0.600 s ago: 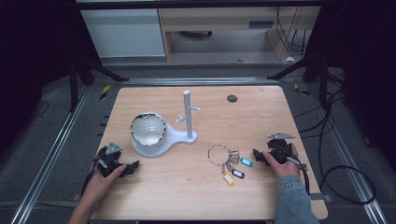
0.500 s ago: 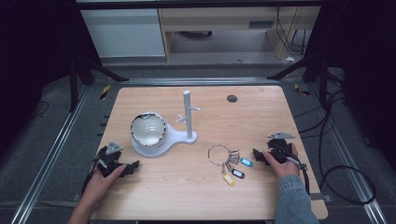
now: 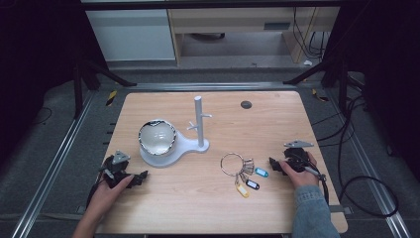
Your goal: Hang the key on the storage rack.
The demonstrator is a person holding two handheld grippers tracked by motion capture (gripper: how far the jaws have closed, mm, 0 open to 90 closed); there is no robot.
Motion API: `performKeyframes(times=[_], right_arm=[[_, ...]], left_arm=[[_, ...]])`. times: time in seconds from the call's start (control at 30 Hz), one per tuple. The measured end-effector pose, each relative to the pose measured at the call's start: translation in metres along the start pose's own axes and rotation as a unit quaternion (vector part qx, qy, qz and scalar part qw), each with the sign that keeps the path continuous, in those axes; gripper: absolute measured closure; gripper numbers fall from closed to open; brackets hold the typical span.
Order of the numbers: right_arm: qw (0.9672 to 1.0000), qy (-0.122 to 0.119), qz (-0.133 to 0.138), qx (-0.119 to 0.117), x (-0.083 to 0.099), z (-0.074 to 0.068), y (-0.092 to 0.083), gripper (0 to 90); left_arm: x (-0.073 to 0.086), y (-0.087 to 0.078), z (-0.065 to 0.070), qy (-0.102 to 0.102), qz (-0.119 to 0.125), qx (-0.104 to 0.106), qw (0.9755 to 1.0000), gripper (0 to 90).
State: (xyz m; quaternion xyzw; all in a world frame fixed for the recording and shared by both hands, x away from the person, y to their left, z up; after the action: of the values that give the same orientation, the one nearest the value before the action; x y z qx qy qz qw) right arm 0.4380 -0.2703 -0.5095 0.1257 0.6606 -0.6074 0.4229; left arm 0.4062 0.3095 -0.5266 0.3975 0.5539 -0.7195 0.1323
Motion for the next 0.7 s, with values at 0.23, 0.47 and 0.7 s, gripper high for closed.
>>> performKeyframes(times=[0.23,0.47,0.7], right_arm=[[0.999,-0.044,-0.005,-0.006,-0.006,-0.001,-0.012,31.7],[0.9968,-0.068,-0.02,-0.037,-0.02,-0.005,-0.025,41.5],[0.9895,-0.11,-0.06,-0.072,-0.041,-0.015,-0.03,50.3]], left_arm=[[0.0,0.0,0.0,0.001,-0.001,0.0,1.0,0.0],[0.0,0.0,0.0,0.001,-0.001,-0.001,1.0,0.0],[0.0,0.0,0.0,0.0,-0.001,-0.002,1.0,0.0]])
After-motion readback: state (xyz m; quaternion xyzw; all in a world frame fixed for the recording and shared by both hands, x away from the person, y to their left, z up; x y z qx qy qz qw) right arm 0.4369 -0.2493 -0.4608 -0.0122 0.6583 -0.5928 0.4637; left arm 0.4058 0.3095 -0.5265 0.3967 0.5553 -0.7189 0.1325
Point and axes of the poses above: each handheld gripper's, and its own axes: y roughly forward along the jaws, x roughly out of its underside, z roughly to its right, the point moved 1 cm from there along y, roughly forward along the jaws, and after that the axes turned 5 degrees about -y, right-handed, at the moved point
